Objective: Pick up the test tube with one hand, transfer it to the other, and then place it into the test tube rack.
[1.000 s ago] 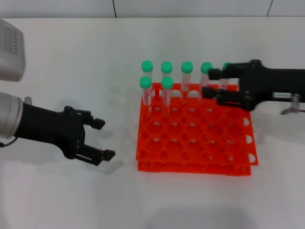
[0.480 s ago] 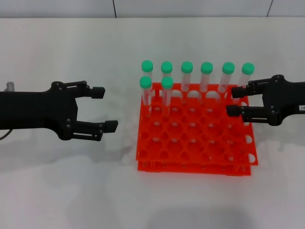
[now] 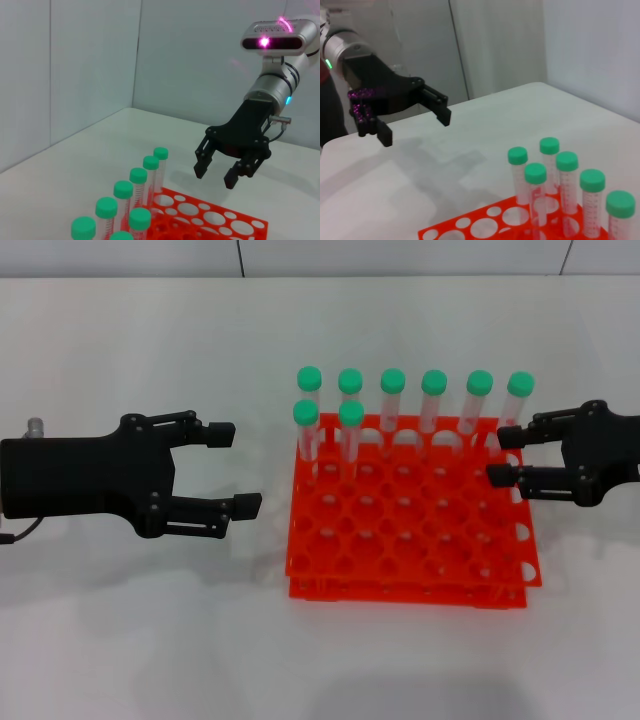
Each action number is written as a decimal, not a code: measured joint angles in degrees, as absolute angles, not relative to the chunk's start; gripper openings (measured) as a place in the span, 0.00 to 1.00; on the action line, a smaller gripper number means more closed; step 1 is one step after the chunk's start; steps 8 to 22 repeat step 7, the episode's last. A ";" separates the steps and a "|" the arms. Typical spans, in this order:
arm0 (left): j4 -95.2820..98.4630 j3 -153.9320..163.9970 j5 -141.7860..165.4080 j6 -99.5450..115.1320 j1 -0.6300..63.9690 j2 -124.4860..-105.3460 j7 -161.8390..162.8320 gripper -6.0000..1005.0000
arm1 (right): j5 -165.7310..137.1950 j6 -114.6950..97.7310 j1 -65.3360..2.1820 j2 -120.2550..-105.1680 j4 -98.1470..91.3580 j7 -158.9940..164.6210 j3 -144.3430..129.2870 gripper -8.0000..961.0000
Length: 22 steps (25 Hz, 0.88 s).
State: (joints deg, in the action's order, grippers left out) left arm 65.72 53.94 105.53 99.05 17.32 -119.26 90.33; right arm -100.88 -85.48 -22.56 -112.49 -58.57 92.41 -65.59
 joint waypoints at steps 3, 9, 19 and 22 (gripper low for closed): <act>65.58 53.96 105.52 99.01 17.34 -119.27 90.32 0.88 | -100.90 -85.37 -22.30 -113.33 -58.25 92.18 -63.70 0.51; 65.57 53.97 105.62 99.00 17.33 -119.27 90.31 0.88 | -101.00 -85.34 -22.13 -113.69 -58.09 91.98 -63.16 0.51; 65.57 53.97 105.62 99.00 17.33 -119.27 90.31 0.88 | -101.00 -85.34 -22.13 -113.69 -58.09 91.98 -63.16 0.51; 65.57 53.97 105.62 99.00 17.33 -119.27 90.31 0.88 | -101.00 -85.34 -22.13 -113.69 -58.09 91.98 -63.16 0.51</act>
